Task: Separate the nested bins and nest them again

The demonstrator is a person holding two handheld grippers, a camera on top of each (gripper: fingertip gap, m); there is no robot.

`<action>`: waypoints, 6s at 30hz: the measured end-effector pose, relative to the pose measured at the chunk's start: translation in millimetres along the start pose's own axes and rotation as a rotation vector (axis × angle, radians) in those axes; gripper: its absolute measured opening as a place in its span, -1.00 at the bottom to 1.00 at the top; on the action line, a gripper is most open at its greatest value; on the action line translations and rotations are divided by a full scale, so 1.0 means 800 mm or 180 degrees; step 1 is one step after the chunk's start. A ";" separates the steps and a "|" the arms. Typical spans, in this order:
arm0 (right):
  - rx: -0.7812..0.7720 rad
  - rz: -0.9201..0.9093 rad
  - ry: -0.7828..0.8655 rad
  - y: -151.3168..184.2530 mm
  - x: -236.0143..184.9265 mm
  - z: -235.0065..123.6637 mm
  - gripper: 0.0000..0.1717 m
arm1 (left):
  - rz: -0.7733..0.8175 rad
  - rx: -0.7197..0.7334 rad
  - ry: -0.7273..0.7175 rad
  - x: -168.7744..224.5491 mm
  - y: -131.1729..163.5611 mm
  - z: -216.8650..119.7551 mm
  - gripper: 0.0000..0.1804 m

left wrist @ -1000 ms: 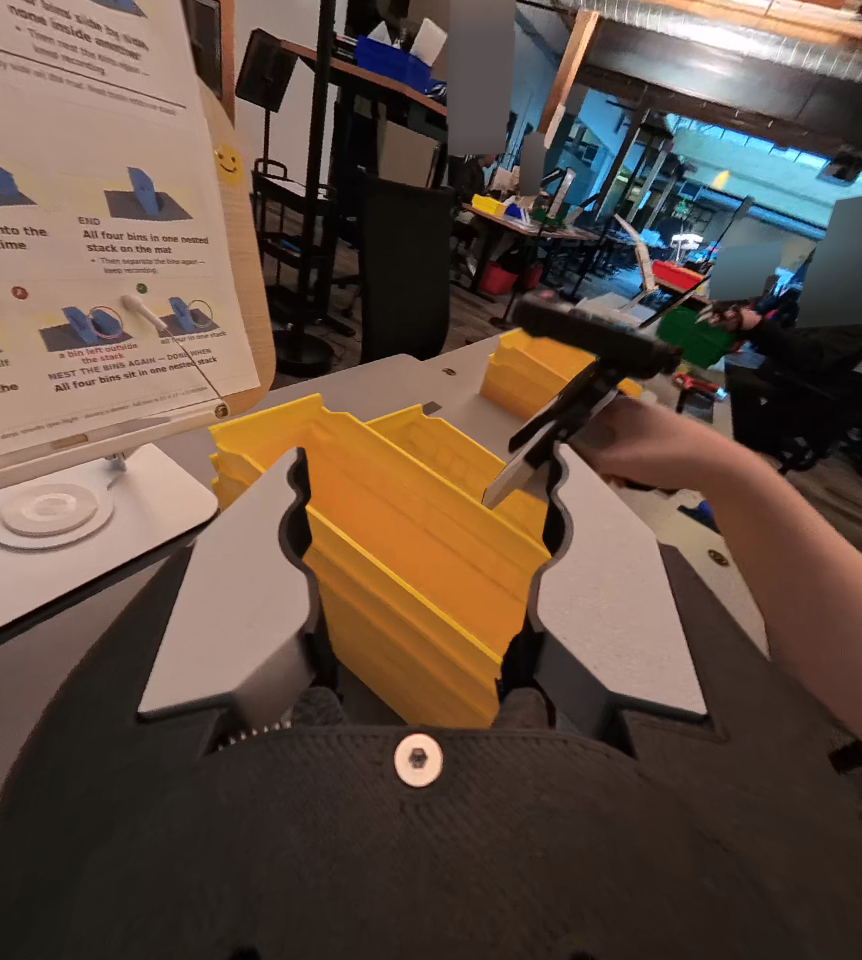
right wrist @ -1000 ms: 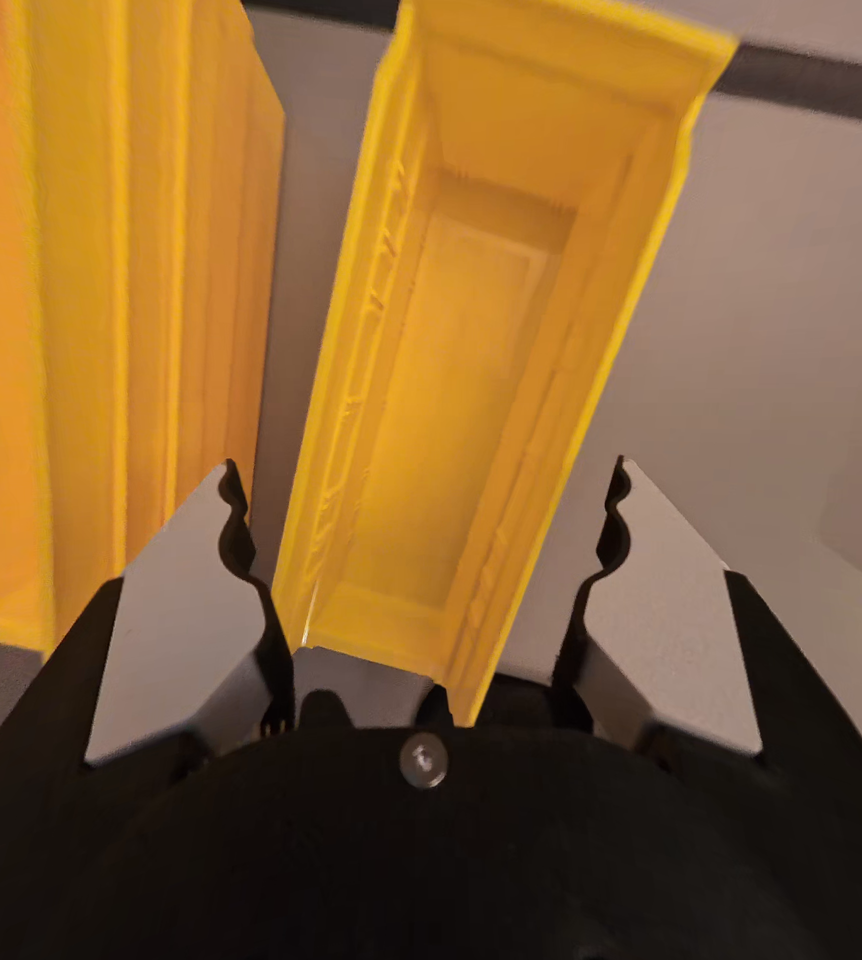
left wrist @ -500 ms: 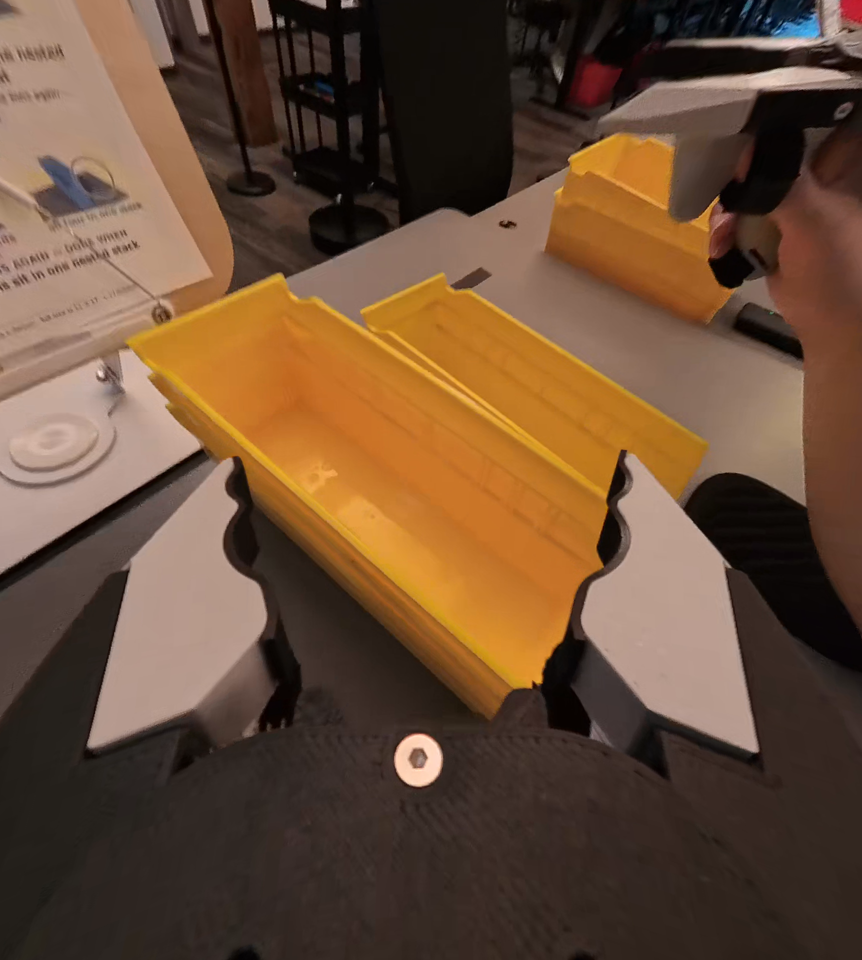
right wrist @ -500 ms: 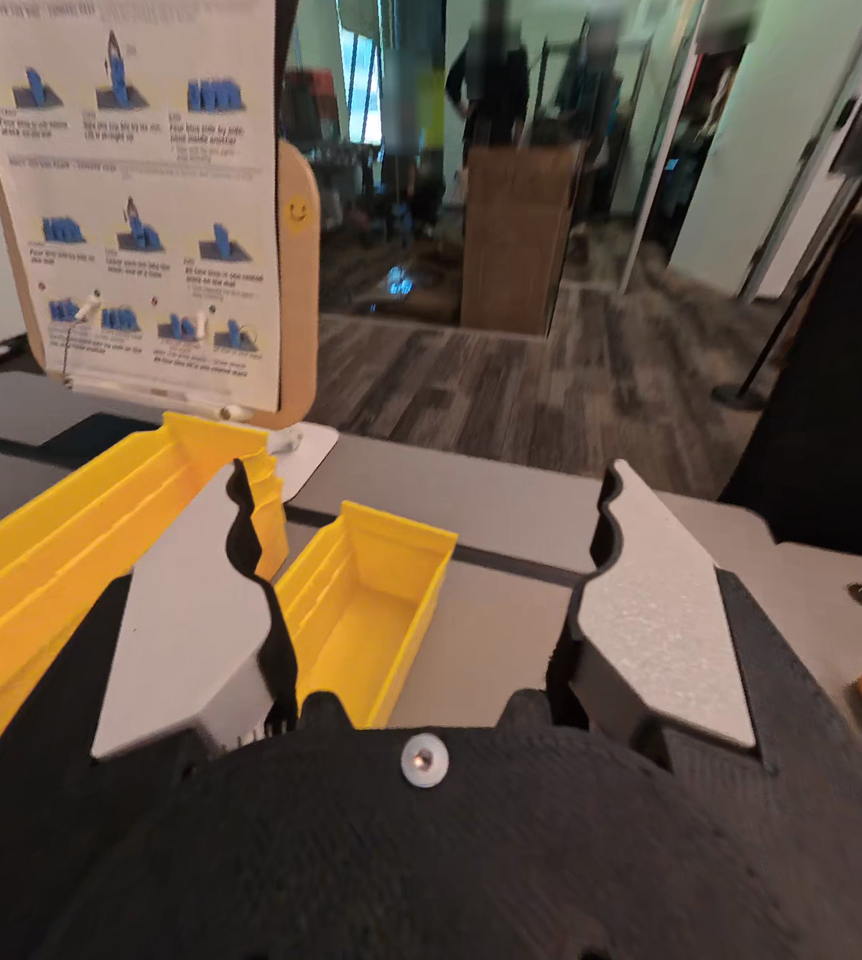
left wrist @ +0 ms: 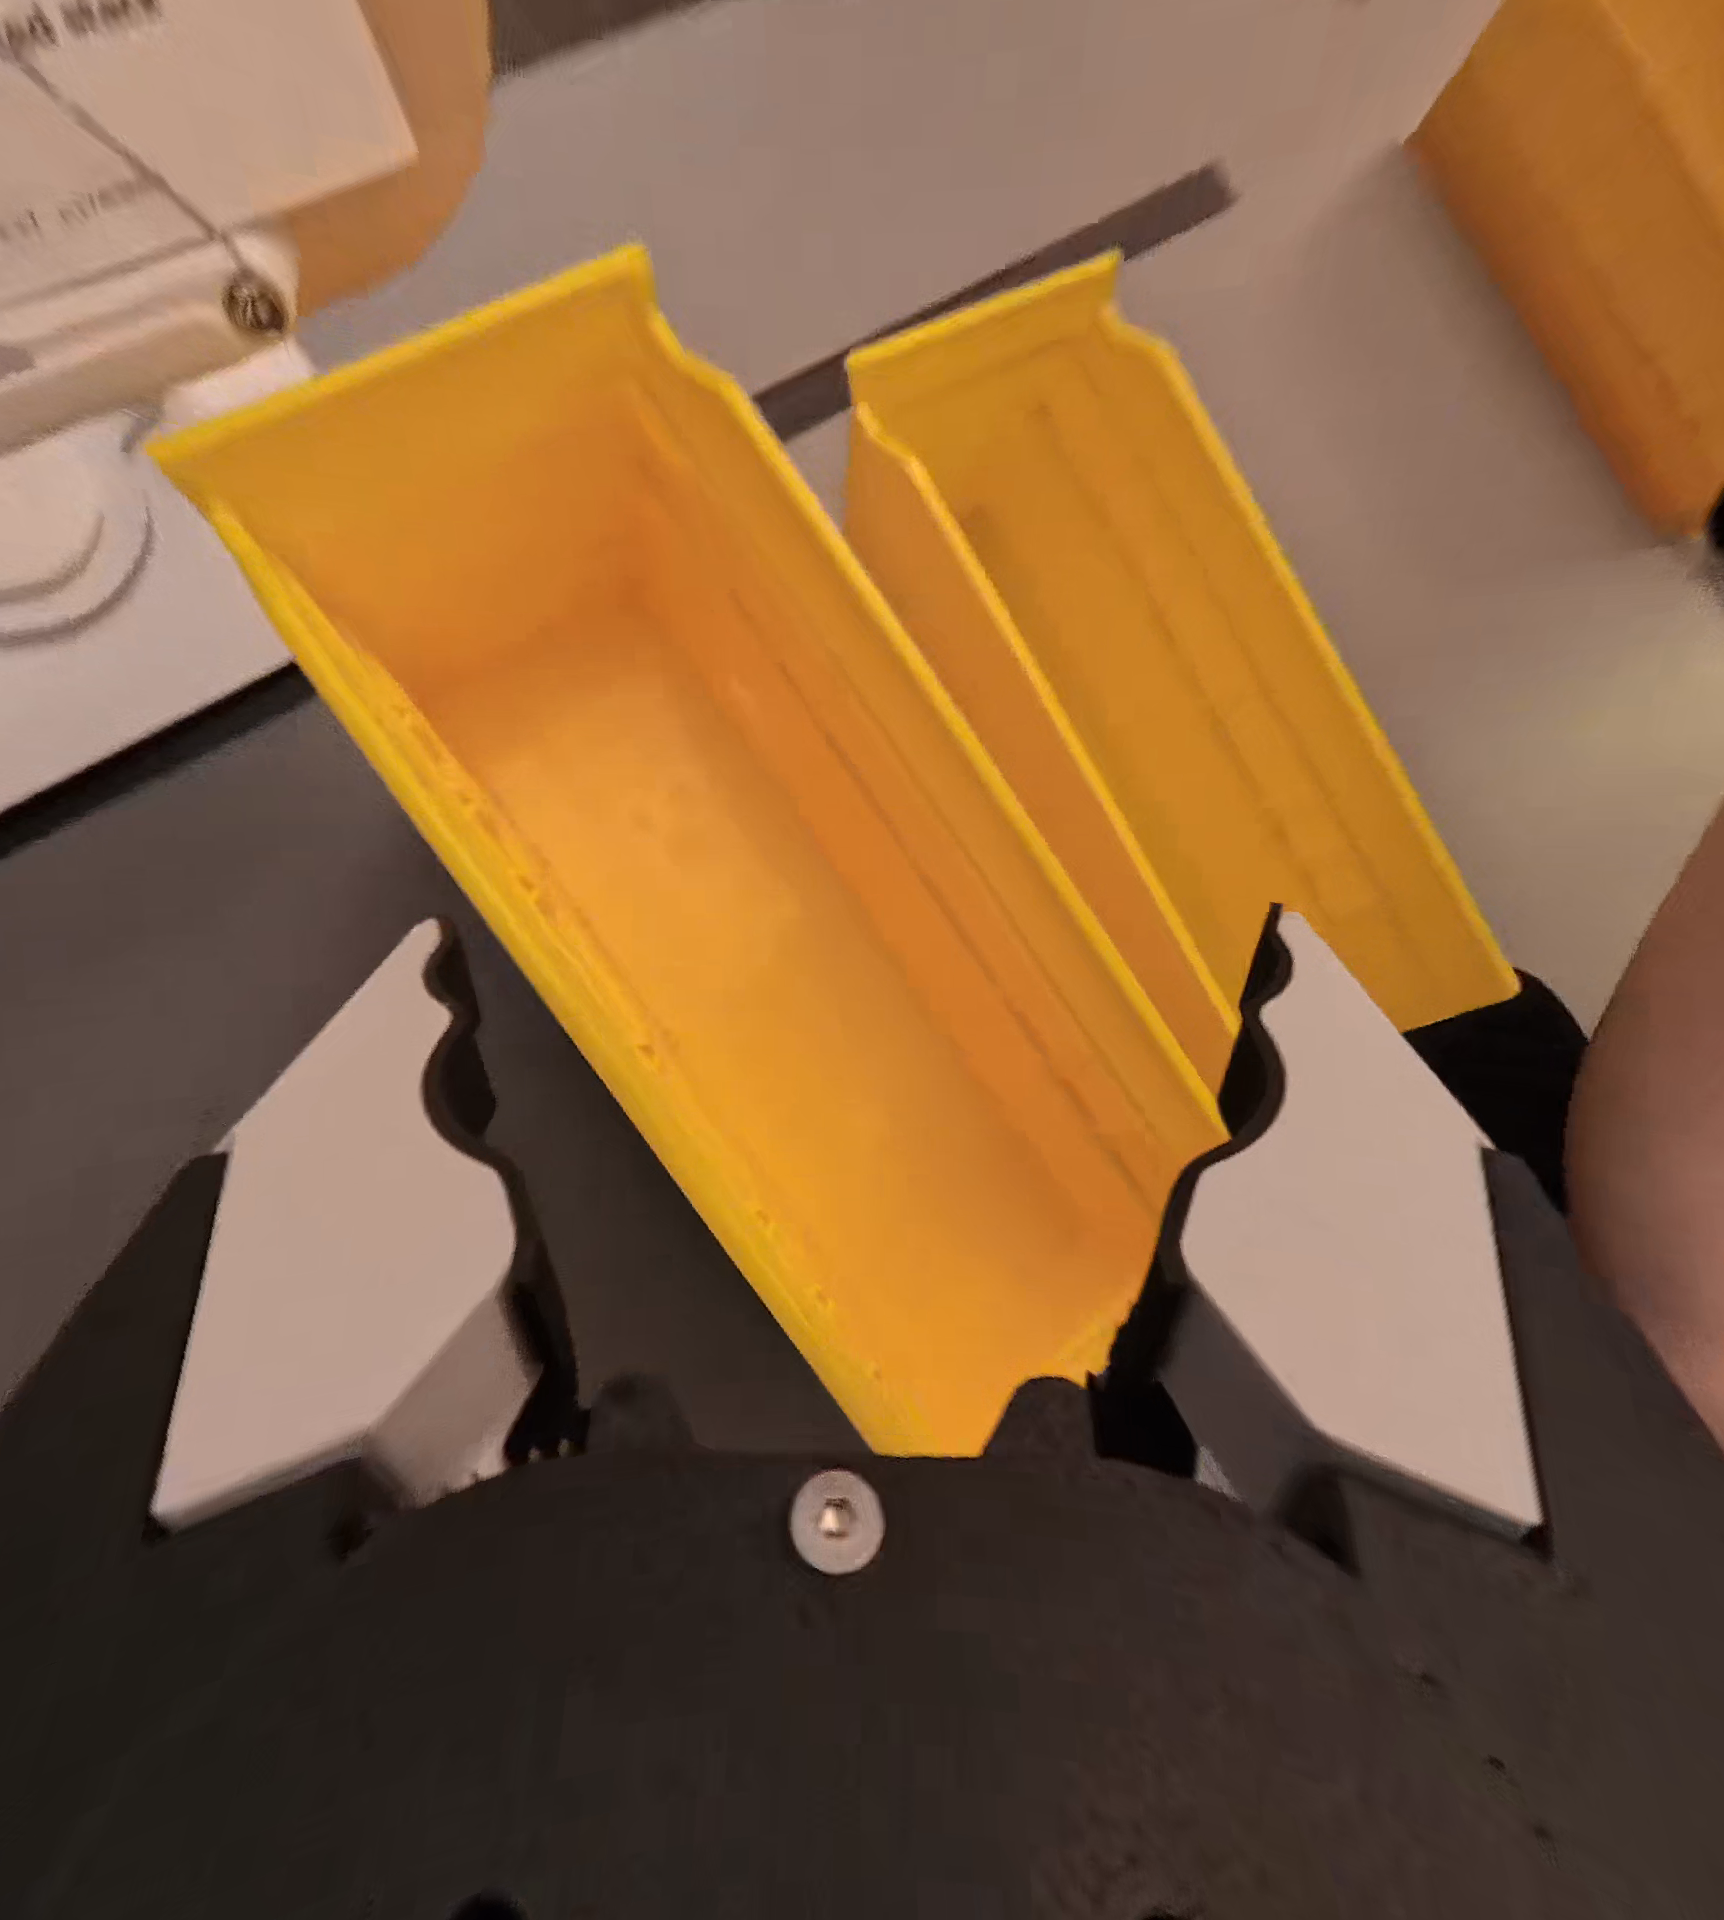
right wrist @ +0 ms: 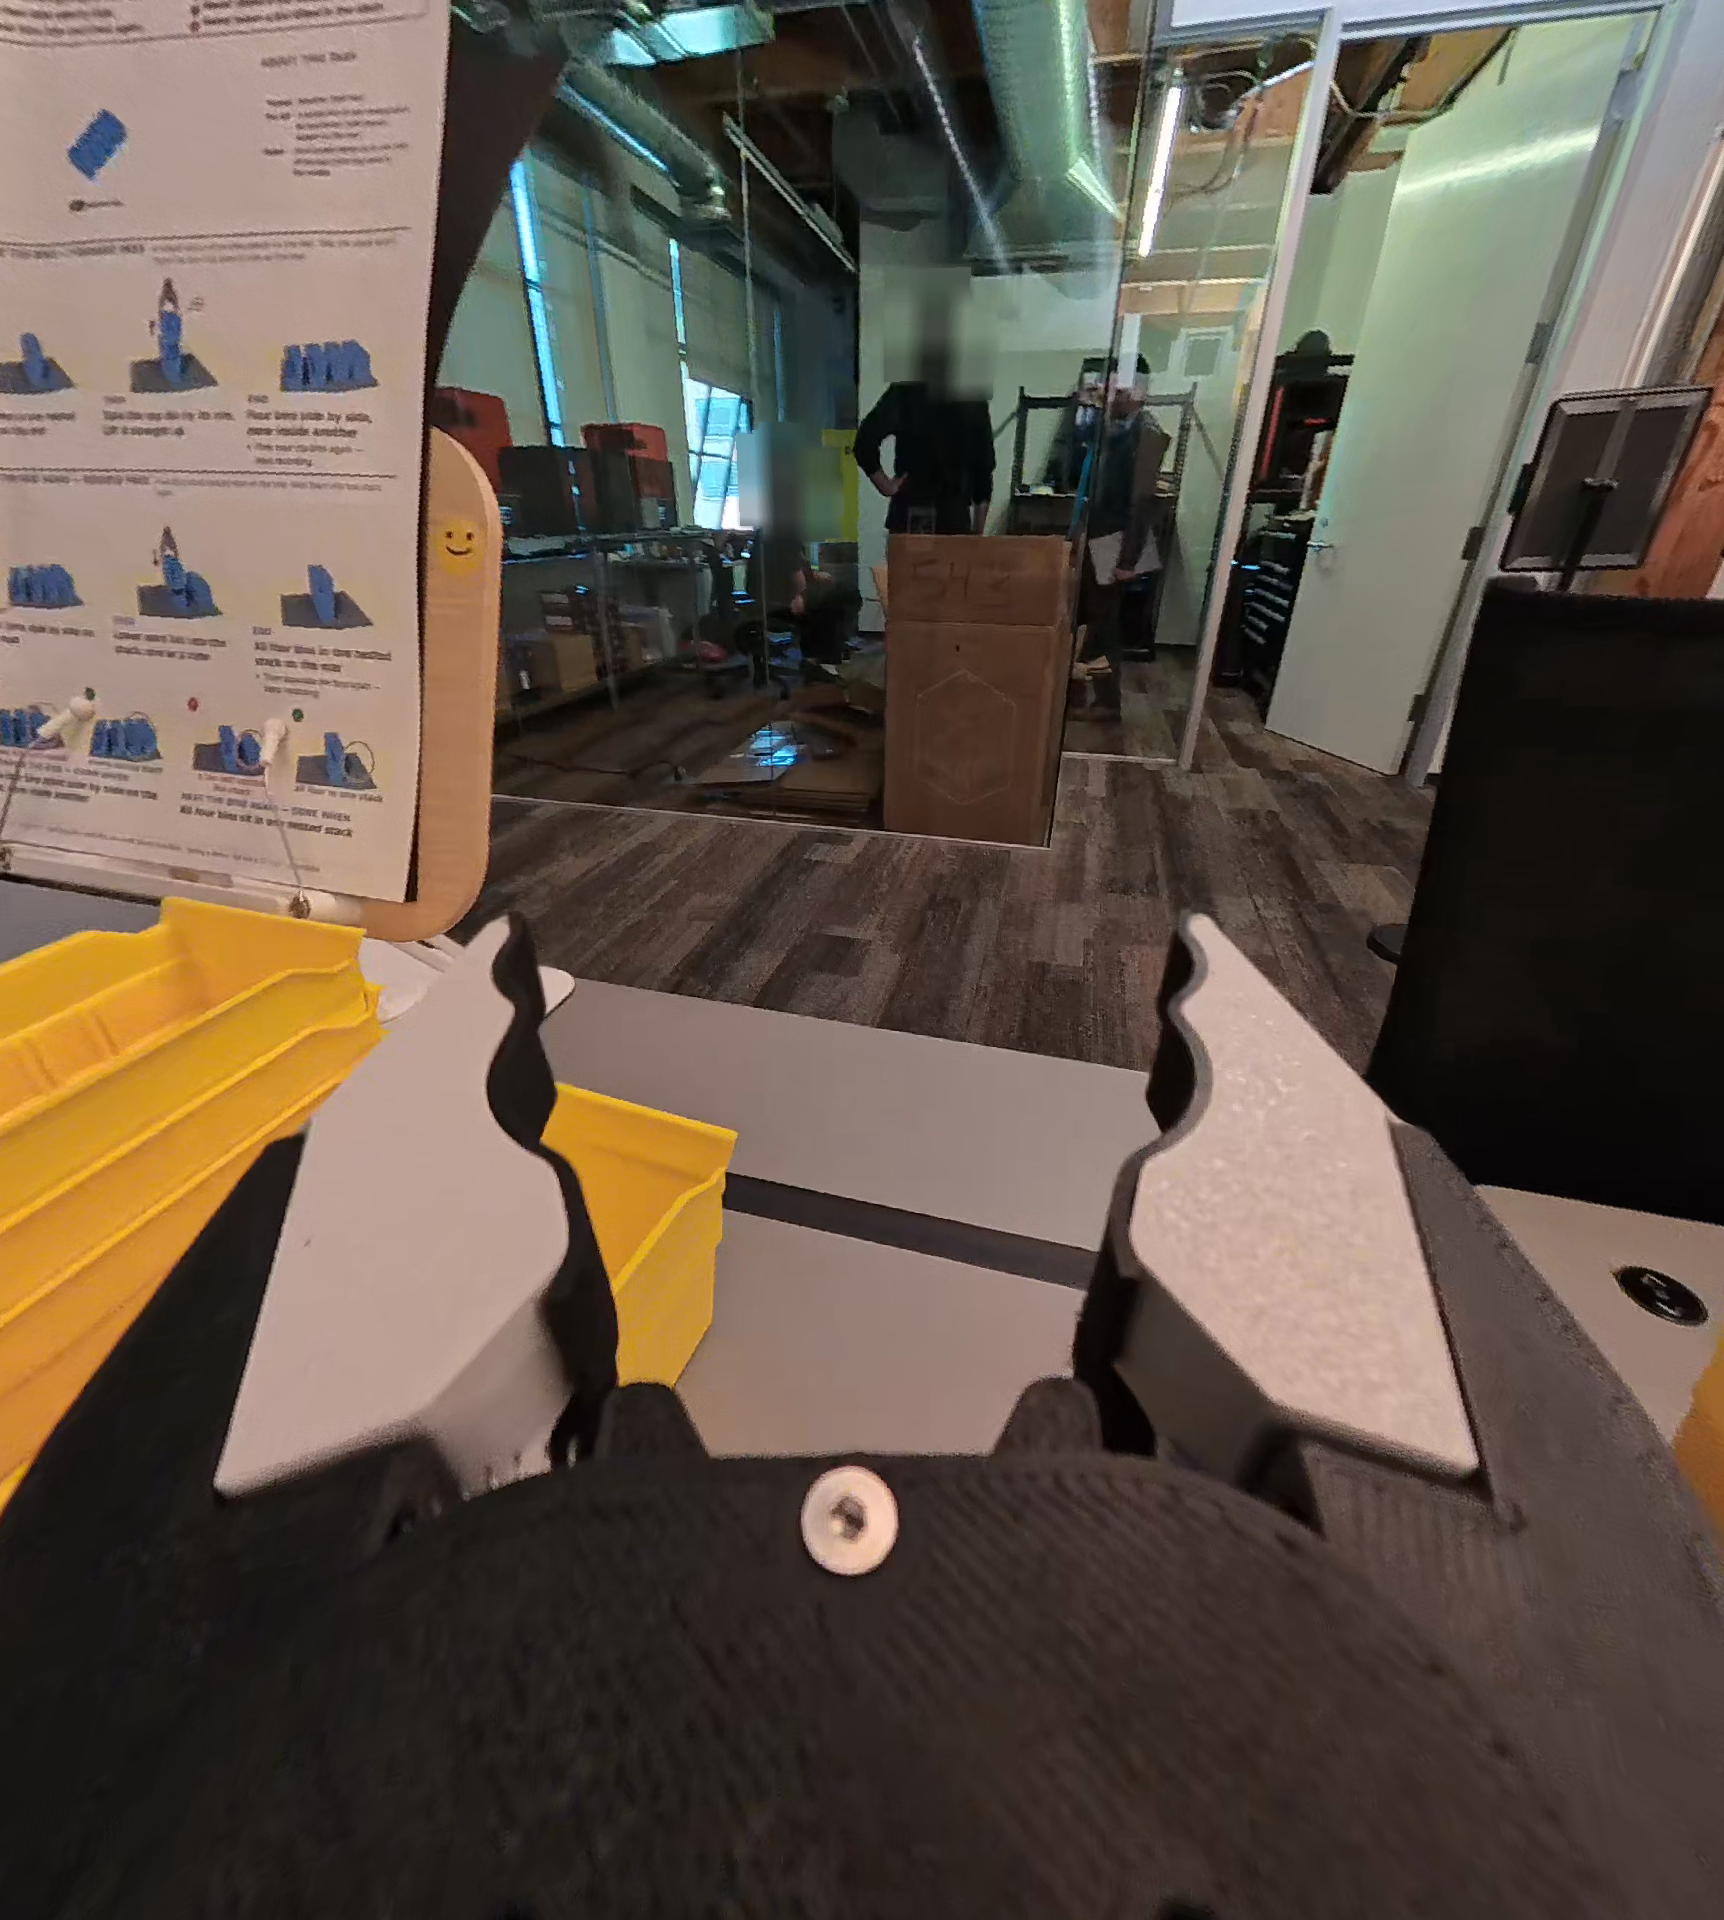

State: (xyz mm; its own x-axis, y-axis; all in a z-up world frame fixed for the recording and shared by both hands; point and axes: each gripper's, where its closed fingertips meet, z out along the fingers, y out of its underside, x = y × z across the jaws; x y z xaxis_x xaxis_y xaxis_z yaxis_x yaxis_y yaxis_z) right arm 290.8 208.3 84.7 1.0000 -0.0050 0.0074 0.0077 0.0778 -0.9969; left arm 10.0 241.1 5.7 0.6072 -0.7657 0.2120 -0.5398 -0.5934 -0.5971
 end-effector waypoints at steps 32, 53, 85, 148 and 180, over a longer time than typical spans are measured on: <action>0.0233 0.1463 -0.0603 0.023 0.027 0.000 0.21 | -0.0995 -0.1744 -0.1251 -0.026 0.051 0.051 0.41; 0.0043 0.1535 -0.0680 0.044 0.021 0.010 0.13 | -0.0966 -0.1994 -0.1140 -0.016 0.052 0.037 0.33; -0.0020 0.1571 -0.0691 0.050 0.020 0.013 0.14 | -0.0995 -0.1815 -0.1634 -0.156 0.086 -0.113 0.33; -0.0118 0.1880 -0.0776 0.068 0.014 0.025 0.14 | -0.0858 -0.1758 -0.1185 -0.024 0.057 0.078 0.67; -0.0226 0.2030 -0.0904 0.079 0.007 0.029 0.13 | -0.0967 -0.2029 -0.1220 -0.041 0.069 0.060 0.31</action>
State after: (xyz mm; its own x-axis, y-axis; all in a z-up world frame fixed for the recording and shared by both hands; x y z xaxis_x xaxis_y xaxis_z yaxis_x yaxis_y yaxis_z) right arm 297.2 236.1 23.8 0.7718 0.2815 -0.5701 -0.5713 -0.0864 -0.8162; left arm -11.7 245.1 -71.5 0.8765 -0.4782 -0.0553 -0.4776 -0.8782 0.0251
